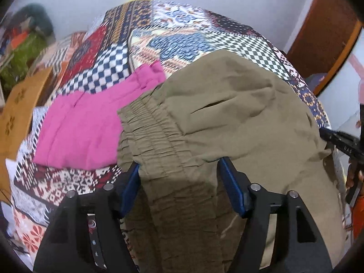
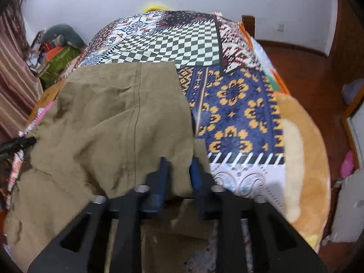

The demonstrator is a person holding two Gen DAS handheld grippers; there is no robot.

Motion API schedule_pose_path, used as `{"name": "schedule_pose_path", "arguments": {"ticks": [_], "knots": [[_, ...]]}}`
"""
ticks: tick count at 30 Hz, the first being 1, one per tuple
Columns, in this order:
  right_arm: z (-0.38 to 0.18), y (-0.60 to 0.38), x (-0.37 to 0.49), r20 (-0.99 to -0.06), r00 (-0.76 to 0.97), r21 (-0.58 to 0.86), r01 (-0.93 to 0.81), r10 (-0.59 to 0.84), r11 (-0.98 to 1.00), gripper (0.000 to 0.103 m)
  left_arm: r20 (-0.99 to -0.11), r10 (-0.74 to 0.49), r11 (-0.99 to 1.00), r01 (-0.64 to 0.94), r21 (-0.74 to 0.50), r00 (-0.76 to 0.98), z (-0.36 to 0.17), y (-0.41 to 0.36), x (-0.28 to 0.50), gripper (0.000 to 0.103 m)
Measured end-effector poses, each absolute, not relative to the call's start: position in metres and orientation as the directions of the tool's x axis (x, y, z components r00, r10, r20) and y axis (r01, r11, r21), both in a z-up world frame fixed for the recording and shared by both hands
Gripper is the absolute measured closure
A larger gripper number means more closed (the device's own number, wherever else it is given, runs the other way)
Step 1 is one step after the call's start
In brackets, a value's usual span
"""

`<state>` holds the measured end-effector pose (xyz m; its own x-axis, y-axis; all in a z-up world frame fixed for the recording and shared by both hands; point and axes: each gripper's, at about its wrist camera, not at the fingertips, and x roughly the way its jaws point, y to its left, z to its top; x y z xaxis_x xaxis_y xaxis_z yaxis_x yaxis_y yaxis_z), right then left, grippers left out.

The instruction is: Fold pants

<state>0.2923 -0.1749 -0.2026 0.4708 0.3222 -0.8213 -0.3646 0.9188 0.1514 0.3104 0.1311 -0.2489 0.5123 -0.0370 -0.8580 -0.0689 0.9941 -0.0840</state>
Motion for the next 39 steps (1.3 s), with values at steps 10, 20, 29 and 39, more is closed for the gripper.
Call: {"name": "schedule_pose_path", "arguments": {"ticks": [10, 20, 29, 39], "knots": [[-0.214, -0.188, 0.283, -0.834, 0.503, 0.027, -0.373, 0.227, 0.928, 0.093, -0.860, -0.041, 0.984, -0.129, -0.123, 0.509, -0.252, 0.138, 0.332, 0.060], [-0.183, -0.193, 0.292, -0.831, 0.492, 0.088, -0.347, 0.261, 0.934, 0.091, -0.845, -0.003, 0.994, -0.088, -0.059, 0.534, -0.224, 0.138, 0.323, 0.048], [-0.150, -0.184, 0.343, -0.779, 0.558, 0.113, -0.322, 0.285, 0.940, 0.062, -0.840, 0.039, 0.980, -0.184, -0.073, 0.541, -0.217, 0.179, 0.365, 0.031], [-0.184, -0.151, 0.414, -0.837, 0.459, 0.131, -0.363, 0.300, 0.923, 0.061, -0.891, -0.037, 0.978, -0.165, -0.124, 0.452, -0.266, 0.186, 0.408, 0.031]]}}
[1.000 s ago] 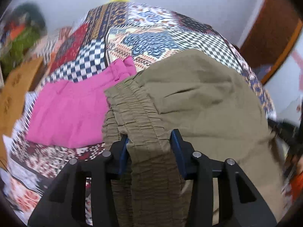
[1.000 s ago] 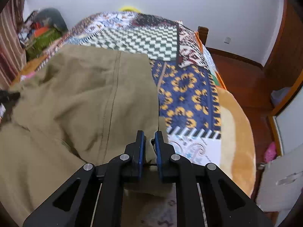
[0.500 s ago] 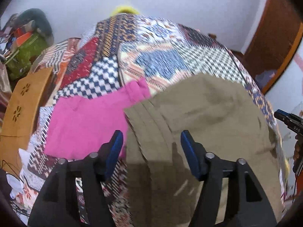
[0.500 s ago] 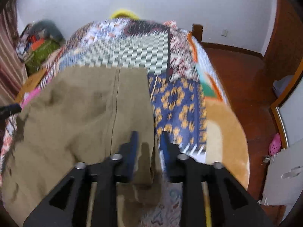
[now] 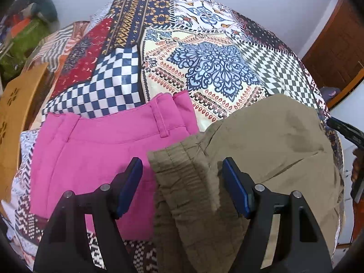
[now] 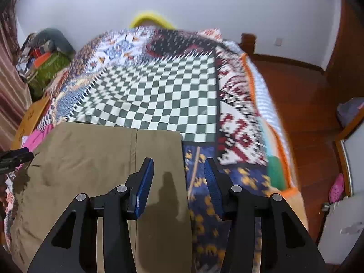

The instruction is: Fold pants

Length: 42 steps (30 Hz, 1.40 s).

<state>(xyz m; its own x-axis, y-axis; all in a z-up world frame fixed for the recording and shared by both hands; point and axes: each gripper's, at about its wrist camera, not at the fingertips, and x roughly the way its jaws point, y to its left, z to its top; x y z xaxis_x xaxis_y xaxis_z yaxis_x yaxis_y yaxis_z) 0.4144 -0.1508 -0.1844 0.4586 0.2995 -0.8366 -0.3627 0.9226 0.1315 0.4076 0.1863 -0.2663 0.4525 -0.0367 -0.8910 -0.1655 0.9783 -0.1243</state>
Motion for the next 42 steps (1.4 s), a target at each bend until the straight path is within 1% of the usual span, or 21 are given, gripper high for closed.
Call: {"name": "schedule_pose_path", "arguments": {"ticks": [4, 9, 11, 12, 13, 14, 15, 16, 17, 19, 21, 22, 23, 25, 26, 30, 34, 38, 42], "knots": [[-0.205, -0.138, 0.434, -0.863, 0.416, 0.121, -0.378, 0.285, 0.918, 0.061, -0.897, -0.049, 0.976, -0.169, -0.137, 0.439, -0.279, 0.191, 0.414, 0.030], [-0.212, -0.128, 0.447, -0.858, 0.391, 0.174, -0.391, 0.334, 0.904, 0.061, -0.893, -0.106, 0.958, -0.196, -0.210, 0.438, -0.290, 0.202, 0.418, 0.029], [-0.214, -0.124, 0.449, -0.857, 0.371, 0.198, -0.403, 0.357, 0.893, 0.059, -0.888, -0.129, 0.948, -0.207, -0.240, 0.441, -0.293, 0.205, 0.418, 0.029], [-0.215, -0.120, 0.448, -0.860, 0.375, 0.179, -0.415, 0.347, 0.892, 0.061, -0.886, -0.135, 0.947, -0.207, -0.247, 0.443, -0.293, 0.205, 0.418, 0.032], [-0.215, -0.117, 0.446, -0.860, 0.381, 0.158, -0.432, 0.339, 0.888, 0.068, -0.884, -0.144, 0.946, -0.199, -0.254, 0.444, -0.293, 0.204, 0.418, 0.035], [-0.215, -0.113, 0.443, -0.862, 0.394, 0.122, -0.448, 0.318, 0.886, 0.072, -0.883, -0.155, 0.947, -0.186, -0.260, 0.443, -0.293, 0.203, 0.417, 0.040], [-0.216, -0.109, 0.440, -0.863, 0.418, 0.071, -0.458, 0.285, 0.886, 0.081, -0.884, -0.146, 0.951, -0.182, -0.249, 0.445, -0.292, 0.201, 0.416, 0.041], [-0.216, -0.108, 0.437, -0.862, 0.431, 0.042, -0.463, 0.266, 0.885, 0.085, -0.884, -0.129, 0.958, -0.175, -0.229, 0.450, -0.290, 0.199, 0.415, 0.042], [-0.216, -0.107, 0.435, -0.858, 0.443, 0.022, -0.472, 0.259, 0.881, 0.086, -0.884, -0.112, 0.964, -0.166, -0.207, 0.453, -0.287, 0.196, 0.415, 0.045], [-0.213, -0.106, 0.430, -0.849, 0.471, -0.012, -0.473, 0.242, 0.881, 0.096, -0.882, -0.049, 0.980, -0.150, -0.134, 0.469, -0.280, 0.187, 0.415, 0.047], [-0.208, -0.106, 0.425, -0.835, 0.498, -0.033, -0.470, 0.234, 0.882, 0.100, -0.868, 0.039, 0.989, -0.142, -0.036, 0.494, -0.270, 0.176, 0.414, 0.048], [-0.201, -0.106, 0.421, -0.812, 0.538, -0.055, -0.459, 0.228, 0.887, 0.100, -0.860, 0.072, 0.991, -0.137, 0.002, 0.506, -0.266, 0.172, 0.414, 0.049], [-0.194, -0.106, 0.417, -0.791, 0.567, -0.067, -0.455, 0.231, 0.888, 0.100, -0.844, 0.113, 0.990, -0.130, 0.052, 0.524, -0.260, 0.165, 0.413, 0.052], [-0.182, -0.107, 0.416, -0.757, 0.615, -0.086, -0.428, 0.220, 0.900, 0.100, -0.817, 0.171, 0.984, -0.130, 0.118, 0.551, -0.251, 0.160, 0.414, 0.052], [-0.178, -0.110, 0.420, -0.747, 0.631, -0.087, -0.408, 0.211, 0.909, 0.100, -0.807, 0.185, 0.982, -0.136, 0.131, 0.561, -0.246, 0.160, 0.416, 0.052], [-0.170, -0.120, 0.437, -0.732, 0.649, -0.056, -0.360, 0.207, 0.931, 0.101, -0.812, 0.154, 0.985, -0.151, 0.082, 0.563, -0.237, 0.171, 0.431, 0.052], [-0.161, -0.118, 0.435, -0.719, 0.664, -0.073, -0.363, 0.203, 0.929, 0.101, -0.814, 0.155, 0.984, -0.159, 0.079, 0.560, -0.234, 0.171, 0.437, 0.052], [-0.145, -0.120, 0.429, -0.698, 0.674, -0.034, -0.369, 0.242, 0.929, 0.101, -0.797, 0.119, 0.988, -0.148, 0.038, 0.592, -0.217, 0.170, 0.421, 0.053], [-0.123, -0.126, 0.418, -0.671, 0.688, 0.008, -0.366, 0.277, 0.931, 0.101, -0.781, 0.063, 0.990, -0.137, -0.029, 0.621, -0.192, 0.171, 0.407, 0.054]]}}
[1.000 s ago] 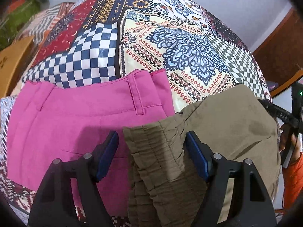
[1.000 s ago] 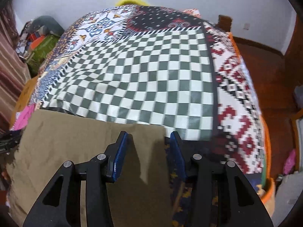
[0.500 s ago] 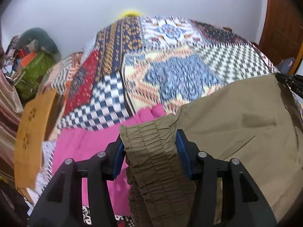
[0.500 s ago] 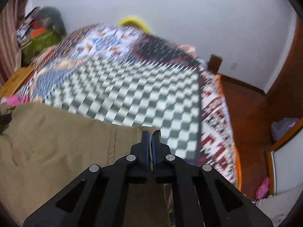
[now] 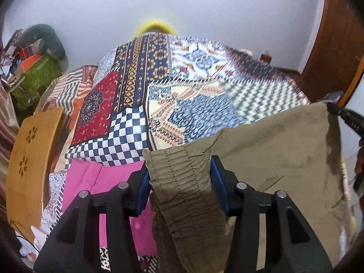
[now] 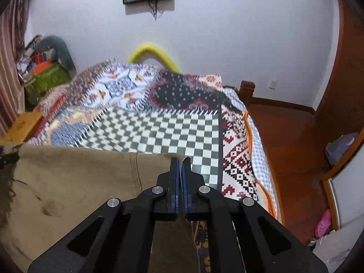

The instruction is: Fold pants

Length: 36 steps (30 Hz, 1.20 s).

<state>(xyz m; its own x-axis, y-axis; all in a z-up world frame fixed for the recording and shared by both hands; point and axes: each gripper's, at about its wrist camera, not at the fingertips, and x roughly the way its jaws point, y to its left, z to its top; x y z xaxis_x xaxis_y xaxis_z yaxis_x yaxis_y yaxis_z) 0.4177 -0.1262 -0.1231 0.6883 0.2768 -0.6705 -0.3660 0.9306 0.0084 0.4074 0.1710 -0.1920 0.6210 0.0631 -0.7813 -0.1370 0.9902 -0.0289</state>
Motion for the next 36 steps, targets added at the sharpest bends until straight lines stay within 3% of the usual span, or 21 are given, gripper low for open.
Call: {"name": "schedule_pose_path", "arguments": {"ticks": [19, 36], "knots": [[-0.034, -0.151, 0.306, -0.554, 0.755, 0.060, -0.384, 0.351, 0.921, 0.101, -0.718, -0.010, 0.997, -0.050, -0.063, 0.696, -0.110, 0.149, 0.308, 0.055], [-0.046, -0.183, 0.205, -0.571, 0.725, 0.169, -0.355, 0.385, 0.919, 0.101, -0.725, -0.054, 0.998, 0.010, -0.064, 0.686, -0.122, 0.130, 0.209, 0.055]]}}
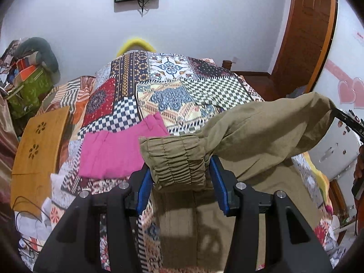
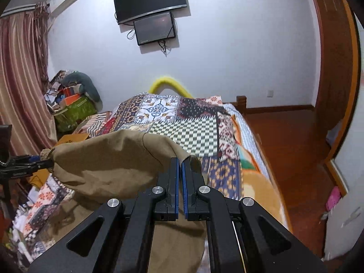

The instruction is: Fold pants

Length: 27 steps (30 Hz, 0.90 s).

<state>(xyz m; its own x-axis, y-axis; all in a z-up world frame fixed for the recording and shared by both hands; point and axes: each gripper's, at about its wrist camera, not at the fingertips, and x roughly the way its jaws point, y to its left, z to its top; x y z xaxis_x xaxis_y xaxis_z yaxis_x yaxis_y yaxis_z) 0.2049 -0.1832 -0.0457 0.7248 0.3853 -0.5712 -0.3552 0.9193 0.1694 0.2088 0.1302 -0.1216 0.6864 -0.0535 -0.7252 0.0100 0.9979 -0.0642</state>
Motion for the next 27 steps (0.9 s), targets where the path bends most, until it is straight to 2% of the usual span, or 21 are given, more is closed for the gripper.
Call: {"name": "schedule_pose_path", "arguments": {"ticks": [18, 27], "knots": [[-0.106, -0.196, 0.130, -0.699, 0.598, 0.234, -0.327, 0.392, 0.916, 0.101, -0.792, -0.071, 0.997, 0.043, -0.057, 0.607, -0.185, 0.130, 0.139, 0.055], [-0.129, -0.200, 0.100, -0.760, 0.511, 0.257, -0.330, 0.401, 0.908, 0.100, -0.795, -0.076, 0.996, 0.012, -0.086, 0.602, -0.189, 0.144, 0.108, 0.055]]}}
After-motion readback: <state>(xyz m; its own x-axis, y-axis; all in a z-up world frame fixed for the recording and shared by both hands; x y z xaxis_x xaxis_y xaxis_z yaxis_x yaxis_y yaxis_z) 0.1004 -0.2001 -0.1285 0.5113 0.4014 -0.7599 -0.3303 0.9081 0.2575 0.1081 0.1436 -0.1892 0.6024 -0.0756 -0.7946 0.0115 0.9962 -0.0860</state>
